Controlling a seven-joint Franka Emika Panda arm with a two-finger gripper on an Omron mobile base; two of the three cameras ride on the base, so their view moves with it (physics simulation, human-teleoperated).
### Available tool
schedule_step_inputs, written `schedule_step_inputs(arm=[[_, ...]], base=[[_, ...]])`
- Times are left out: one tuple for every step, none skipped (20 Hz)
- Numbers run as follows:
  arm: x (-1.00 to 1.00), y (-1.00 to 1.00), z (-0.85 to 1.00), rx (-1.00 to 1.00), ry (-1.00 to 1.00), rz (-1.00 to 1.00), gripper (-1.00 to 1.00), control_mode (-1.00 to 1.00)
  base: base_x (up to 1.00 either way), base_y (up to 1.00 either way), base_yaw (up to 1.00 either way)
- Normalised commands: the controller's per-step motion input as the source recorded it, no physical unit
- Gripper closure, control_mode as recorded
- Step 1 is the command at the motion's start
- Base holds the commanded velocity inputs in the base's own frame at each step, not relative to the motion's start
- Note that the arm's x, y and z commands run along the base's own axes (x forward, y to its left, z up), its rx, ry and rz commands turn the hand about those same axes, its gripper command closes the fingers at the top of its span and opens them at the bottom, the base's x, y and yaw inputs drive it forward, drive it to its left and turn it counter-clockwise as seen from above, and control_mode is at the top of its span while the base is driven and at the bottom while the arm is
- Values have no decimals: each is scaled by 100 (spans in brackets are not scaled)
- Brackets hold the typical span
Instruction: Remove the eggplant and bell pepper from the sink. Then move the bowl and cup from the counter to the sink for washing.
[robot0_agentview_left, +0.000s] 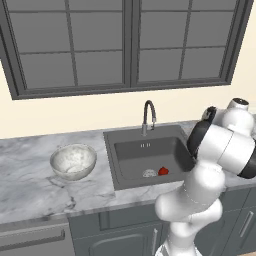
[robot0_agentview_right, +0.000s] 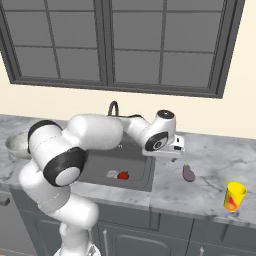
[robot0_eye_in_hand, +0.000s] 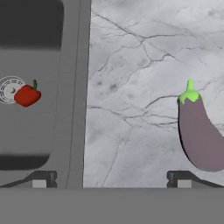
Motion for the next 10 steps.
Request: schedule_step_inputs(arm=[[-10,48,6,-5,0,-12,-100,-100],[-9,51,5,-5,0,-12,-100,-100],[-8,53,3,-5,0,-13,-100,-100],[-5,56,1,-5,0,-13,-100,-100],[-4,55,1,-5,0,-14,-100,-100],[-3,52,2,-5,3,-13,-100,-100],[-1,54,1,-5,3,-13,-100,-100],[0,54,1,-4,4,-12,-100,-100],[0,54,1,-3,4,-11,-100,-100],[0,54,1,-3,2,-10,-100,-100]], base=[[0,0,0],[0,0,0],[0,0,0],[0,0,0],[0,0,0],[0,0,0],[0,0,0],[0,0,0],[0,0,0],[0,0,0]])
